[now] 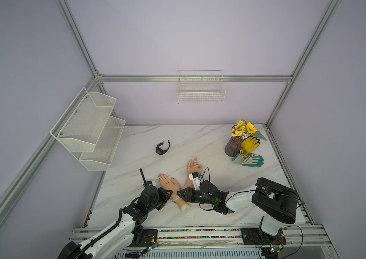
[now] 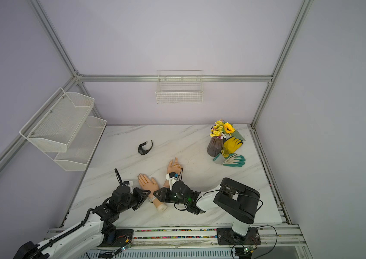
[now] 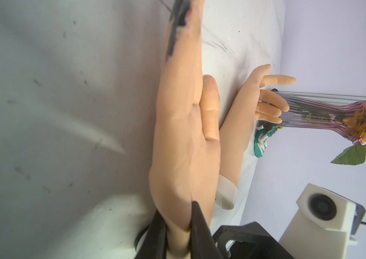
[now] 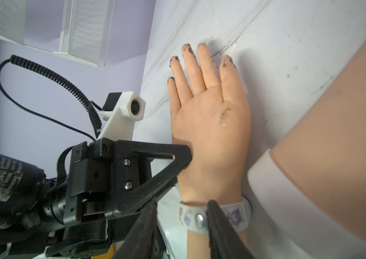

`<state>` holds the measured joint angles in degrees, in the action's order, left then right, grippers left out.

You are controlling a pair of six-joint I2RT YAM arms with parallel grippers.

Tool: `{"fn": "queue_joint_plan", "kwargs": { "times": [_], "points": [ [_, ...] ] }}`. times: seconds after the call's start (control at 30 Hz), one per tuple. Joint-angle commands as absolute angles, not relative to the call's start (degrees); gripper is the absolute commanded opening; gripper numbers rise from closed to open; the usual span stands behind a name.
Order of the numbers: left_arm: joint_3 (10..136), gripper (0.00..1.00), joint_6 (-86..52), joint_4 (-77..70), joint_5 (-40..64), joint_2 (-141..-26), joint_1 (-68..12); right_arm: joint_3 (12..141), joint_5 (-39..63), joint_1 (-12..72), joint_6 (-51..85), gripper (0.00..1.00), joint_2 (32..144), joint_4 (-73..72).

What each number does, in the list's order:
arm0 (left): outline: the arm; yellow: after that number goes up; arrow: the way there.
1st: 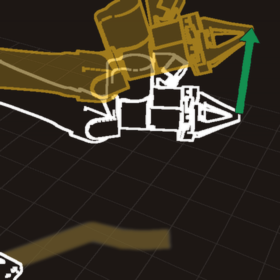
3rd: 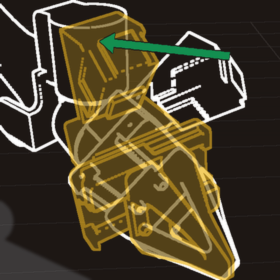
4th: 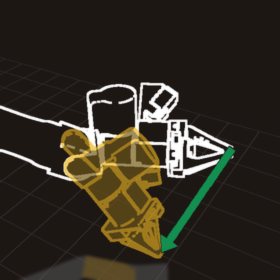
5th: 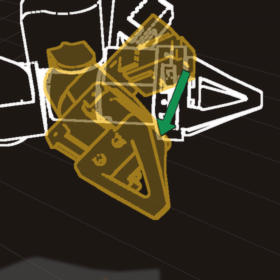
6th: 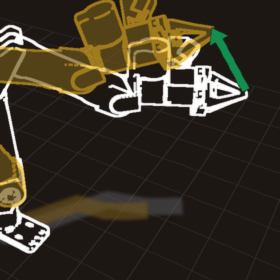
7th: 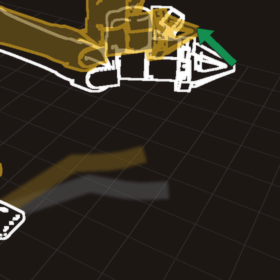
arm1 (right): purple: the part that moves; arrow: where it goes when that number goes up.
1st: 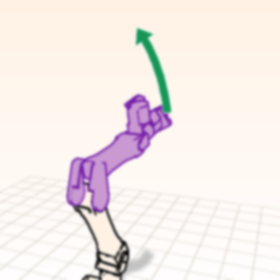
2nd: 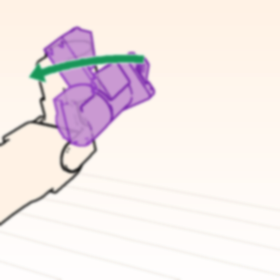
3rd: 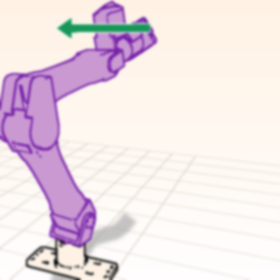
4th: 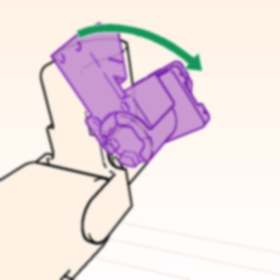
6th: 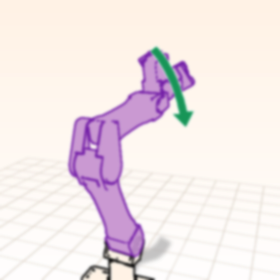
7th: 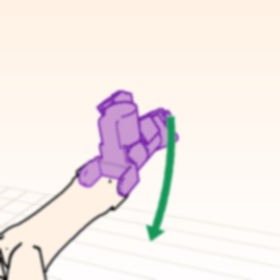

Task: Take off the watch
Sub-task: Untie the watch from the hand.

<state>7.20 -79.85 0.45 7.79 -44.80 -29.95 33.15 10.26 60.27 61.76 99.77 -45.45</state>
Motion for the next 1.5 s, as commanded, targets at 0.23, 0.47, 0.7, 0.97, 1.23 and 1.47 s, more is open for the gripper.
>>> {"fn": "queue_joint_plan", "kwargs": {
  "times": [0.23, 0.47, 0.7, 0.97, 1.23, 1.47],
  "points": [
    [7.8, 0.0, -77.6, 3.4, 5.4, -46.5, -29.6, 30.7, 14.3, 61.3, 67.5, 0.41, 103.6, -54.1],
    [8.1, 0.0, -76.4, 2.6, 5.0, -46.1, -29.6, 31.0, 15.5, 61.9, 68.9, 0.37, 105.3, -56.8],
    [8.3, 0.0, -75.3, 2.4, 2.1, -47.3, -29.6, 28.8, 17.6, 62.7, 74.5, 0.33, 106.3, -68.6],
    [8.9, 0.0, -74.0, 2.2, 1.6, -49.9, -29.6, 28.4, 19.3, 63.1, 79.3, 0.14, 112.1, -78.1],
    [9.9, 0.0, -73.3, 5.0, 0.5, -46.7, -29.6, 31.1, 18.2, 63.4, 77.0, 0.08, 113.4, -70.6],
    [10.1, 0.0, -71.2, 6.1, -0.4, -45.7, -29.9, 34.2, 16.9, 63.4, 74.4, 0.0, 112.8, -64.7]
  ]
}}
